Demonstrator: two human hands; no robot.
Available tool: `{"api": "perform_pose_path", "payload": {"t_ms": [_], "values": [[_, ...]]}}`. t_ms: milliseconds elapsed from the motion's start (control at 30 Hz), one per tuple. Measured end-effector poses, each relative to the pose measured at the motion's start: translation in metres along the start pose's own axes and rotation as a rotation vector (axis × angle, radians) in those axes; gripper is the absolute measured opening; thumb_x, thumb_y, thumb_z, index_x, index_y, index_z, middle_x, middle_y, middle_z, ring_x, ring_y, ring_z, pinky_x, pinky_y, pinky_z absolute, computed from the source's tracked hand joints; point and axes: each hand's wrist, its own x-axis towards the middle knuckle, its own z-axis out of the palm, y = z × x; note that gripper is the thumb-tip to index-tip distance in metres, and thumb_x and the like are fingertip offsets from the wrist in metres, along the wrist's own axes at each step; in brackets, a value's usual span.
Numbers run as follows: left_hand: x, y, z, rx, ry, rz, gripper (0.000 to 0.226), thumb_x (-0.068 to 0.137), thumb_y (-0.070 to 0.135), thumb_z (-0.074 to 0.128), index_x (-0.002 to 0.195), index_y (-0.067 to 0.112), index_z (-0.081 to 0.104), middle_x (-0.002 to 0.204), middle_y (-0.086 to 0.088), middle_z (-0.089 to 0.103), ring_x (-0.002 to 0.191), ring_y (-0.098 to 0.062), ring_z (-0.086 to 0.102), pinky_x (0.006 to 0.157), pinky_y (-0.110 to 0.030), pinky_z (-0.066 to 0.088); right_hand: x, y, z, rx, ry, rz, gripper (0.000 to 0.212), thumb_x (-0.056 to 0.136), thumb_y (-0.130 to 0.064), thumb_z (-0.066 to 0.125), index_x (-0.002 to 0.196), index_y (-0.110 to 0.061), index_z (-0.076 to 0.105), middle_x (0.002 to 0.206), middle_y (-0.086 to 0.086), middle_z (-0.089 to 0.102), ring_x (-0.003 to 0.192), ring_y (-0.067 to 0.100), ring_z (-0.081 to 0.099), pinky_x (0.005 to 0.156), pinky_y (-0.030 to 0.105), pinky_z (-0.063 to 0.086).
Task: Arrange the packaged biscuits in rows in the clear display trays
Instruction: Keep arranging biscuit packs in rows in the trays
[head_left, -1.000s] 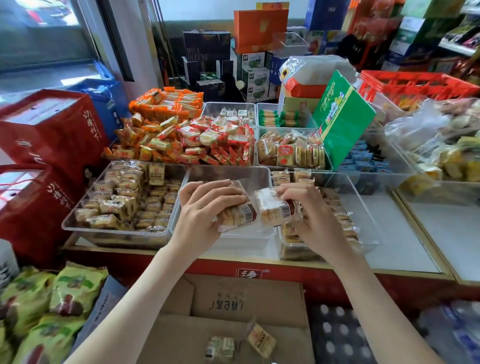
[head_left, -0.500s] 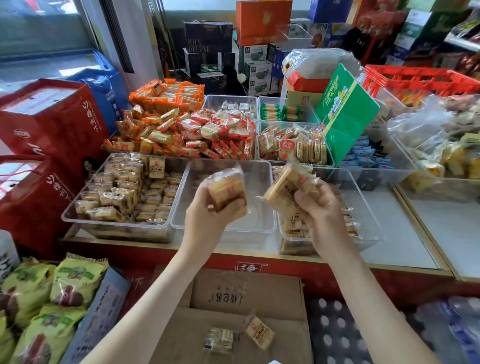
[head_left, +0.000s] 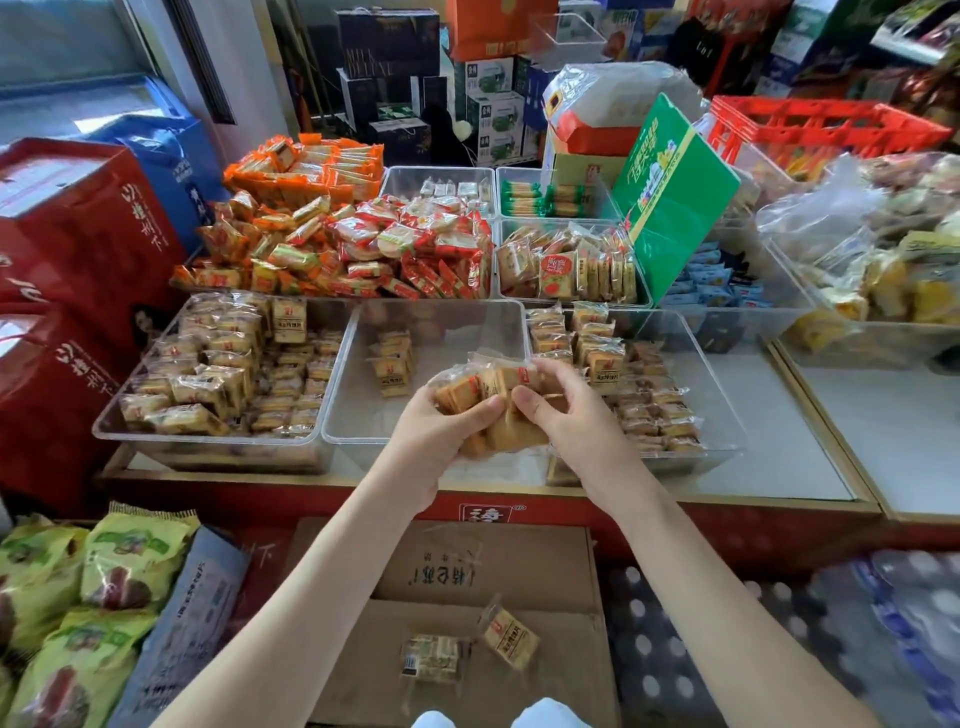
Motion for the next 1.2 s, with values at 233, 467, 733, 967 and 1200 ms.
{"api": "perform_pose_path", "payload": {"t_ms": [233,467,733,967,1200], "values": [[0.005,0.000,0.008,0.077,0.079,0.008,0.034,0.081,0.028,0.077,0.110,0.013,0.067,0.098,-0.004,0.073,0.090,-0.019,0.071,0.073,-0.028,0.060,0.009,-0.003,-0.017,0.307,-0.150,0.196,0.049,0.085,-0.027,0.071,0.128,-0.007,0.056,0.110,0.006,0.067,0.094,0.018,0.067,0.078,0.032,0.059],[0.022,-0.003,0.018,-0.079,0.059,-0.186,0.020,0.087,0.029,0.070,0.097,0.011,0.068,0.087,-0.002,0.075,0.081,-0.014,0.072,0.071,-0.024,0.057,0.021,0.028,-0.041,1.146,-0.201,0.511,0.045,0.085,-0.029,0.057,0.113,0.005,0.064,0.104,0.027,0.065,0.083,0.030,0.064,0.068,0.034,0.059],[0.056,-0.018,0.037,-0.362,0.090,-0.411,0.023,0.090,0.028,0.067,0.102,0.009,0.061,0.089,-0.008,0.073,0.080,-0.019,0.070,0.066,-0.032,0.054,0.071,0.081,-0.096,1.148,0.058,0.408,0.025,0.089,-0.015,0.059,0.109,-0.001,0.060,0.097,0.018,0.068,0.094,0.029,0.065,0.080,0.039,0.058],[0.081,-0.044,0.049,-0.407,0.190,-0.425,0.022,0.093,0.021,0.062,0.110,0.008,0.059,0.106,-0.012,0.069,0.095,-0.025,0.068,0.075,-0.038,0.057,0.133,0.154,-0.122,0.045,0.452,0.370,0.062,0.079,-0.016,0.079,0.125,-0.012,0.038,0.117,0.004,0.047,0.102,0.017,0.049,0.072,0.022,0.041],[0.071,-0.054,0.044,-0.227,0.069,-0.283,0.042,0.077,0.019,0.069,0.118,0.013,0.060,0.107,-0.005,0.074,0.098,-0.020,0.071,0.080,-0.031,0.054,0.187,0.186,-0.097,-0.326,0.163,0.351,0.064,0.082,-0.024,0.077,0.128,-0.009,0.034,0.133,0.012,0.044,0.120,0.028,0.046,0.088,0.033,0.038]]}}
